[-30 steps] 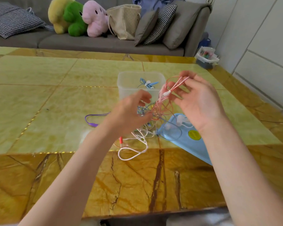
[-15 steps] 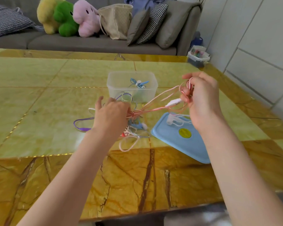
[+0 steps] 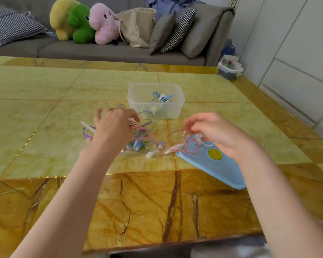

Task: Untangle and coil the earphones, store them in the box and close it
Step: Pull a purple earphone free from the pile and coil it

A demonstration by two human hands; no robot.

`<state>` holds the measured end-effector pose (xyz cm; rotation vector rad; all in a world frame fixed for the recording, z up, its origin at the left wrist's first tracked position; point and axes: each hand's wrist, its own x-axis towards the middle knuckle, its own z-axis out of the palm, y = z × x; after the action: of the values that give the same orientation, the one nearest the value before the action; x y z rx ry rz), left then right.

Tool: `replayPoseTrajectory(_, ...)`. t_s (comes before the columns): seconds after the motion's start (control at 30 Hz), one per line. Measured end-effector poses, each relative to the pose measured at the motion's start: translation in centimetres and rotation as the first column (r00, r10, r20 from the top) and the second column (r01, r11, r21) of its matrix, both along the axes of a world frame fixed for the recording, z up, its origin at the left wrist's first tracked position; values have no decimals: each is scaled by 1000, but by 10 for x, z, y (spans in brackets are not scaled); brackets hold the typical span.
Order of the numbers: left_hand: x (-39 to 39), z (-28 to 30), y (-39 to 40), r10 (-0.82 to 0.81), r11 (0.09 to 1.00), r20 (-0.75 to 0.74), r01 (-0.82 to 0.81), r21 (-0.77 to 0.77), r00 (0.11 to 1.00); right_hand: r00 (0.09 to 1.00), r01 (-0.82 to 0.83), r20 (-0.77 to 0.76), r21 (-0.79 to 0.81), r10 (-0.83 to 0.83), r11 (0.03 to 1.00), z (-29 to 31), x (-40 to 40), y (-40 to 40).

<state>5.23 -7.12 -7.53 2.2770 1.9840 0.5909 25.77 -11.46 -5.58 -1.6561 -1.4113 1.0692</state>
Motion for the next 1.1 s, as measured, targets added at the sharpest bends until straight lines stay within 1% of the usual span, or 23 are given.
replayPoseTrajectory(0.07, 9, -1, -1, -99, 995, 40, 99, 5, 994, 981, -17, 193, -29, 23, 999, -1, -3, 0)
replayPoseTrajectory(0.13, 15, 1, -3, -169, 985, 95, 165, 42, 981, 932, -9, 362, 59, -13, 998, -1, -6, 0)
replayPoseTrajectory(0.17, 16, 3, -4, -190, 981, 131, 183, 63, 973, 909, -44, 416, 107, -5, 993, -1, -10, 0)
replayPoseTrajectory(0.2, 17, 4, -5, -207, 977, 166, 197, 77, 964, 905, -103, 424, 127, 40, 987, 0, -17, 0)
replayPoseTrajectory(0.27, 20, 7, -10, -238, 971, 215, 229, 66, 947, 910, -231, 370, 82, 186, 969, -2, -32, 0)
replayPoseTrajectory(0.33, 23, 7, -12, -270, 962, 229, 273, 21, 935, 880, -305, 400, 59, 257, 951, -10, -45, 1)
replayPoseTrajectory(0.43, 18, 3, -13, -295, 948, 213, 312, -54, 931, 851, -218, 510, 119, 129, 969, -16, -41, 8)
replayPoseTrajectory(0.47, 14, 1, -11, -302, 942, 201, 324, -86, 932, 833, -176, 546, 114, 87, 978, -14, -35, 9)
replayPoseTrajectory(0.53, 5, 0, -8, -323, 924, 253, 361, -123, 912, 803, -157, 587, 39, 104, 987, -8, -23, 9)
replayPoseTrajectory(0.57, 0, 3, -8, -331, 921, 316, 378, -98, 889, 786, -186, 596, -22, 163, 982, -5, -21, 9)
replayPoseTrajectory(0.63, -5, 11, -8, -346, 929, 437, 368, 36, 830, 723, -257, 632, -127, 278, 958, -3, -23, 6)
replayPoseTrajectory(0.67, -6, 15, -7, -326, 941, 484, 325, 90, 812, 701, -285, 645, -137, 304, 949, -4, -26, 5)
replayPoseTrajectory(0.7, -7, 16, -6, -285, 957, 510, 266, 113, 811, 708, -301, 639, -113, 301, 947, -5, -28, 5)
replayPoseTrajectory(0.77, -8, 11, -1, -138, 990, 469, 112, 84, 872, 808, -273, 541, -5, 232, 962, -1, -29, 5)
replayPoseTrajectory(0.8, -9, 6, 3, -45, 999, 413, 39, 24, 909, 859, -238, 482, 79, 172, 968, 1, -29, 5)
replayPoseTrajectory(0.83, -10, 0, 6, 24, 998, 347, -3, -60, 937, 890, -205, 440, 156, 118, 966, 2, -30, 6)
replayPoseTrajectory(0.87, -9, -4, 6, 46, 989, 283, -5, -145, 958, 894, -197, 439, 208, 89, 958, 1, -32, 7)
replayPoseTrajectory(0.9, -6, -8, 6, 24, 977, 223, 25, -213, 974, 875, -218, 476, 214, 94, 952, -1, -36, 9)
replayPoseTrajectory(0.93, -2, -10, 3, -27, 964, 166, 70, -258, 986, 841, -258, 525, 172, 133, 951, -6, -42, 11)
replayPoseTrajectory(1.0, 8, -16, -4, -155, 937, 45, 161, -311, 987, 747, -359, 598, -5, 290, 933, -19, -57, 15)
replayPoseTrajectory(1.03, 13, -20, -8, -212, 929, -21, 195, -315, 977, 703, -388, 627, -55, 334, 920, -24, -62, 17)
replayPoseTrajectory(1.07, 17, -23, -13, -253, 927, -81, 217, -307, 964, 688, -384, 648, -58, 327, 921, -25, -65, 17)
replayPoseTrajectory(1.1, 20, -26, -15, -276, 928, -127, 230, -292, 953, 699, -353, 657, -25, 282, 935, -23, -64, 19)
